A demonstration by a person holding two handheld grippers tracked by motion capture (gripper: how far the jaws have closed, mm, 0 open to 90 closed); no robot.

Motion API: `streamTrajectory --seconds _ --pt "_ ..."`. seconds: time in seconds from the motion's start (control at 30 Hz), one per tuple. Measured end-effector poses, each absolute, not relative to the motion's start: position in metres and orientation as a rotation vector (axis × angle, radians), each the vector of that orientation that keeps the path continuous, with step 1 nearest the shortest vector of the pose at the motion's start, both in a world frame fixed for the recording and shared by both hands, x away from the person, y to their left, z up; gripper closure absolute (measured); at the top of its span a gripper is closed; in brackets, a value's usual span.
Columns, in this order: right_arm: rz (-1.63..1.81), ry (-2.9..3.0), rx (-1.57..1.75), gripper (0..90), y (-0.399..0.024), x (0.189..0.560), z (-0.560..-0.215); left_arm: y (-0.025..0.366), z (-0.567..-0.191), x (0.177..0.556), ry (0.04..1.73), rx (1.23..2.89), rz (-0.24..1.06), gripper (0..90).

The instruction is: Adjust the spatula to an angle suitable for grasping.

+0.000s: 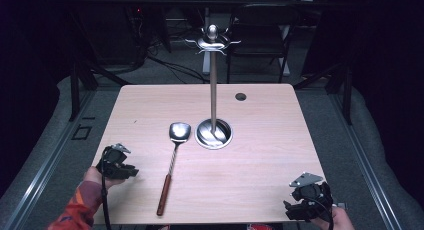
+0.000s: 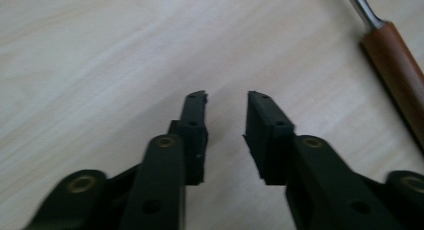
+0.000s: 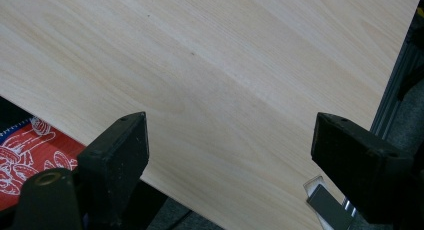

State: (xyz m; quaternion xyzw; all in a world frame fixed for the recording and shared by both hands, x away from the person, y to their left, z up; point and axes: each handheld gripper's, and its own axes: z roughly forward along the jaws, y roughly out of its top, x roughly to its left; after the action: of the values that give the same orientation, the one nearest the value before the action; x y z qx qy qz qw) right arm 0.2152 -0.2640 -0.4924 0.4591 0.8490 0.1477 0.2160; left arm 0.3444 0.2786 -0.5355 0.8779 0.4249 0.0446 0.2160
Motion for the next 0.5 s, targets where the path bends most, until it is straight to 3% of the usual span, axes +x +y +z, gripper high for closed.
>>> streamTrajectory --seconds 0.17,0.5 --pt "0.406 2.357 1.271 15.0 -0.264 0.215 -0.492 0.260 -0.536 0.338 1.046 2.524 0.066 89.5" --pt "0.398 2.357 1.267 15.0 -0.264 0.215 -0.492 0.223 -0.540 0.327 0.881 2.632 -0.015 89.8"
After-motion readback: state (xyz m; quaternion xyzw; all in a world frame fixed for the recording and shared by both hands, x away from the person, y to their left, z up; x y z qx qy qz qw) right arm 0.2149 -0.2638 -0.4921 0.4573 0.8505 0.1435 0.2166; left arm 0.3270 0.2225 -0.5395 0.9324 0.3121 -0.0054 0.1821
